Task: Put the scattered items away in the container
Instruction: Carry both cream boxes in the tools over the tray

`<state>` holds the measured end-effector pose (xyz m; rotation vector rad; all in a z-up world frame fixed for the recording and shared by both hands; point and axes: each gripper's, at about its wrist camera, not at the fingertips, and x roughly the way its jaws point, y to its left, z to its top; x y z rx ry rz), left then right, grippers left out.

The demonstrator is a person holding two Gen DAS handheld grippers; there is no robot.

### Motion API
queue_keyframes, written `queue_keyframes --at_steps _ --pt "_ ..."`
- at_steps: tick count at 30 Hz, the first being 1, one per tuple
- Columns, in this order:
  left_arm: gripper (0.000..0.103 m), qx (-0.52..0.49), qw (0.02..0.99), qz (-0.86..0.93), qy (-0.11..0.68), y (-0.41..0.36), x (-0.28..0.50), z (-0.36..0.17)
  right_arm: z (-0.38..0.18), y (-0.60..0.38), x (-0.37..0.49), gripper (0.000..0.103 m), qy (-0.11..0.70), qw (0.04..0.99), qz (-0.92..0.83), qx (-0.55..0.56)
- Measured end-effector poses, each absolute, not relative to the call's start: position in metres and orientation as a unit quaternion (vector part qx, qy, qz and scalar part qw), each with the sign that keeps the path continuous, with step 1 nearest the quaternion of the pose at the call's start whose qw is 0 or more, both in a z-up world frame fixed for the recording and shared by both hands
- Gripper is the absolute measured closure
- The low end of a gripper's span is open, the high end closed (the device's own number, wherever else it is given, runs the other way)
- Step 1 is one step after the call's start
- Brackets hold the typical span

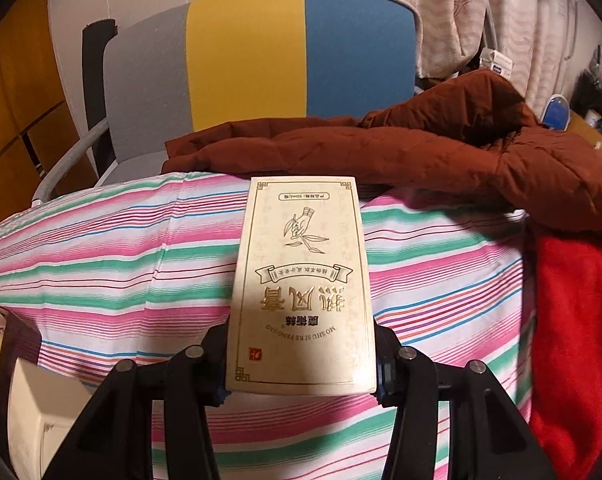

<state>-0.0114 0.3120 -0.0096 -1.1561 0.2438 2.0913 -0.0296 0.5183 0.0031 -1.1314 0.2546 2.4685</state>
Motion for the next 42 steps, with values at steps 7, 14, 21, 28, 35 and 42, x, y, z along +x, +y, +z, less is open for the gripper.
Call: queue_keyframes --at_steps 7,14,21,28,35,42 --pt "0.053 -0.437 0.377 0.811 0.095 0.308 0.001 -0.003 0.015 0.524 -0.016 0.052 0.099 0.209 0.883 -0.409" --pt "0.053 -0.434 0.401 0.802 0.086 0.317 0.015 0.001 0.024 0.525 0.029 0.052 0.112 0.217 0.88 -0.408" --pt "0.053 -0.423 0.416 0.8 0.084 0.314 0.033 0.01 0.03 0.515 0.07 0.052 0.139 0.215 0.88 -0.4" --pt "0.053 -0.41 0.416 0.808 0.075 0.291 0.046 0.018 0.038 0.491 0.094 0.052 0.155 0.202 0.885 -0.389" --pt "0.053 -0.401 0.413 0.815 0.063 0.264 0.055 0.025 0.046 0.459 0.108 0.052 0.149 0.18 0.894 -0.383" --pt "0.053 -0.386 0.411 0.824 0.053 0.241 0.062 0.036 0.057 0.427 0.117 0.052 0.134 0.169 0.902 -0.375"
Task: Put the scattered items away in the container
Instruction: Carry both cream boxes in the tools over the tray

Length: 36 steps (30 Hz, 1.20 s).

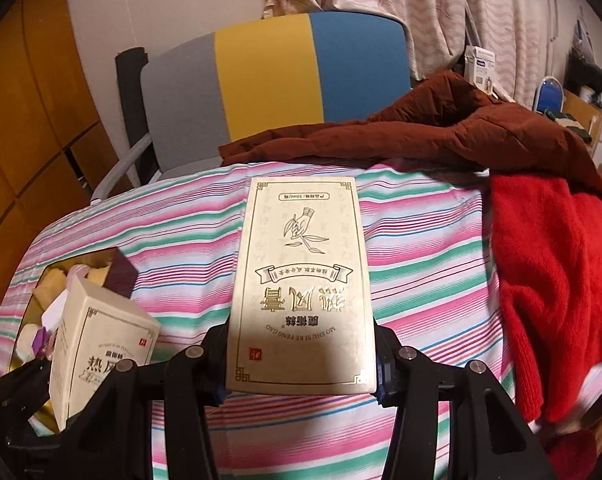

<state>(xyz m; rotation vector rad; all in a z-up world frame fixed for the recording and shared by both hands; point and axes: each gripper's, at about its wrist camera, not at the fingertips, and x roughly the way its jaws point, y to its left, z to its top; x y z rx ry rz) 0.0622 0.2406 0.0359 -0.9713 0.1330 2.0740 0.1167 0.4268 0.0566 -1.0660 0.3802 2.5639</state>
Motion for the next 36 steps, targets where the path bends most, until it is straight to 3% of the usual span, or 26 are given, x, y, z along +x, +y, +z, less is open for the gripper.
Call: queue_keyframes --at_steps 36 --pt "0.053 -0.371 0.262 0.89 -0.034 0.06 0.039 0.031 0.059 0.238 0.06 0.052 0.03 0.005 0.918 -0.397"
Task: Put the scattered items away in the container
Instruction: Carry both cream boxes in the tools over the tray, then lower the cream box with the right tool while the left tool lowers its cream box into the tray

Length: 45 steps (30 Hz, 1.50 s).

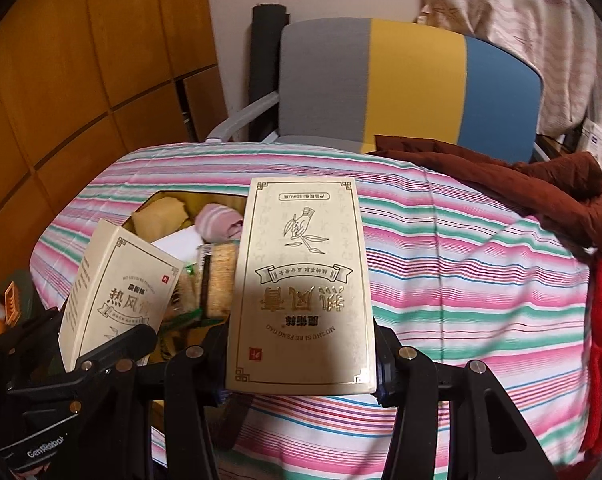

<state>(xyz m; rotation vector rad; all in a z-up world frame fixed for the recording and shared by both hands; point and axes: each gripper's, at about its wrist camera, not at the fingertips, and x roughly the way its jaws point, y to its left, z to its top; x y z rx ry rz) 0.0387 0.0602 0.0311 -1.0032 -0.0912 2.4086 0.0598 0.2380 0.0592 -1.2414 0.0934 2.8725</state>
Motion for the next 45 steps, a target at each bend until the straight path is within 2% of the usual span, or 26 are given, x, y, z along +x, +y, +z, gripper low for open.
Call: queue_keyframes --at_steps 22,38,45 --pt "0.053 -0.39 0.18 0.9 -0.072 -0.012 0.015 0.012 0.044 0.178 0.037 0.052 0.01 -0.057 0.904 -0.424" --pt "0.052 -0.427 0.169 0.884 -0.084 -0.009 -0.014 -0.006 0.029 0.146 -0.012 0.051 0.024 -0.076 0.893 -0.442" --pt "0.044 -0.442 0.155 0.88 -0.08 -0.008 -0.014 -0.008 0.026 0.152 -0.037 0.044 0.071 -0.093 0.892 -0.438"
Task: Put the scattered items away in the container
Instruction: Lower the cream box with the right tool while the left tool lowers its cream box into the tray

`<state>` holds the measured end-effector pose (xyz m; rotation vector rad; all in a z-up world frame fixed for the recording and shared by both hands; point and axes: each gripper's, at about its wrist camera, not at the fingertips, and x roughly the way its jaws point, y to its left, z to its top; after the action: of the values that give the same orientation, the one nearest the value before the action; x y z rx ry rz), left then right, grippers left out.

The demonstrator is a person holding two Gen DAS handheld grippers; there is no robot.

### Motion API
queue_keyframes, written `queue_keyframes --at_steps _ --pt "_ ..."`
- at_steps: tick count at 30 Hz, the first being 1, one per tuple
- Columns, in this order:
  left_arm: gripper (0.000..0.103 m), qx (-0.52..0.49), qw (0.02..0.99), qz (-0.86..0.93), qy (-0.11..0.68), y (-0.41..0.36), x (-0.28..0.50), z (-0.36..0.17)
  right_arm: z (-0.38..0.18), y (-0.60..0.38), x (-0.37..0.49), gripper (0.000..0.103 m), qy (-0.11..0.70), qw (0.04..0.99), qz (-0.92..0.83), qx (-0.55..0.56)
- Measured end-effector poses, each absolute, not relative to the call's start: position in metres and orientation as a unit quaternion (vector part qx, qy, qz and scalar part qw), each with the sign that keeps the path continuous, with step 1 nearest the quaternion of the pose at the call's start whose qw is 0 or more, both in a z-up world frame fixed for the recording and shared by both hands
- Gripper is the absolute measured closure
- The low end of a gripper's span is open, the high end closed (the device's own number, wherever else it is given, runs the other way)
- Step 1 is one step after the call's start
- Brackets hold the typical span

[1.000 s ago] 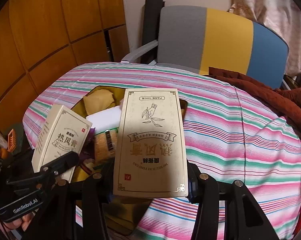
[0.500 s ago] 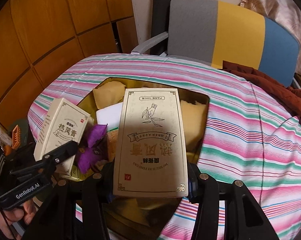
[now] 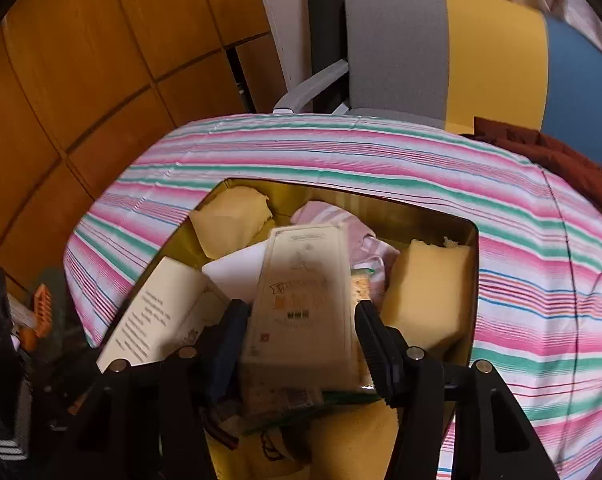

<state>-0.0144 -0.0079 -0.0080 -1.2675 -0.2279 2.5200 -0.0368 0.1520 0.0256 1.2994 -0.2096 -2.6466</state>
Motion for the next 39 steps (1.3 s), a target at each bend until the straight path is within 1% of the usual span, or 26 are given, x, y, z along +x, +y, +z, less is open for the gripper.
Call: queue_keyframes --at_steps 2,7,8,9,11,13,15,17,20,25,27,29,34,36,37,39 --pt "0.042 -0.44 0.154 0.88 -0.095 -0.014 -0.01 -0.006 0.029 0.157 -0.031 0.041 -0.078 0.093 -0.895 0.428" --pt "0.041 -0.414 0.138 0.892 -0.115 -0.029 0.003 0.003 0.031 0.167 -0.018 0.043 -0.095 0.085 -0.898 0.422" --pt "0.041 -0.404 0.139 0.897 -0.114 -0.031 0.006 0.006 0.031 0.169 -0.016 0.045 -0.096 0.081 -0.898 0.422" --pt "0.041 -0.397 0.144 0.899 -0.115 -0.033 0.007 0.007 0.031 0.169 -0.017 0.052 -0.095 0.078 -0.898 0.422" --pt "0.043 -0.392 0.165 0.897 -0.123 -0.033 0.006 0.007 0.028 0.169 -0.021 0.056 -0.09 0.075 -0.896 0.429" --pt "0.047 -0.4 0.183 0.889 -0.125 -0.029 0.0 0.005 0.023 0.168 -0.026 0.057 -0.092 0.076 -0.892 0.436" --pt "0.046 -0.404 0.201 0.884 -0.123 -0.022 -0.006 0.002 0.018 0.161 -0.03 0.06 -0.094 0.092 -0.888 0.441" --pt "0.046 -0.412 0.22 0.877 -0.113 -0.013 -0.012 0.001 0.012 0.153 -0.036 0.06 -0.1 0.114 -0.882 0.447" --pt "0.046 -0.424 0.235 0.869 -0.099 -0.004 -0.016 0.0 0.012 0.153 -0.038 0.059 -0.104 0.106 -0.883 0.446" --pt "0.045 -0.404 0.197 0.887 -0.108 -0.016 0.0 0.007 0.028 0.166 -0.024 0.059 -0.104 0.092 -0.895 0.424" --pt "0.043 -0.389 0.182 0.897 -0.108 -0.023 0.008 0.012 0.034 0.169 -0.016 0.058 -0.09 0.082 -0.901 0.417" --pt "0.043 -0.378 0.167 0.905 -0.1 -0.027 0.015 0.017 0.037 0.169 -0.009 0.056 -0.084 0.079 -0.904 0.413" --pt "0.042 -0.383 0.119 0.913 -0.076 -0.032 0.019 0.024 0.033 0.165 0.0 0.052 -0.089 0.082 -0.9 0.418" --pt "0.042 -0.384 0.092 0.917 -0.055 -0.031 0.021 0.026 0.03 0.163 0.004 0.04 -0.086 0.08 -0.899 0.423" --pt "0.042 -0.383 0.079 0.92 -0.043 -0.029 0.023 0.028 0.03 0.162 0.006 0.036 -0.082 0.077 -0.899 0.424" --pt "0.042 -0.381 0.06 0.922 -0.02 -0.027 0.026 0.03 0.03 0.161 0.011 0.024 -0.068 0.07 -0.9 0.425"
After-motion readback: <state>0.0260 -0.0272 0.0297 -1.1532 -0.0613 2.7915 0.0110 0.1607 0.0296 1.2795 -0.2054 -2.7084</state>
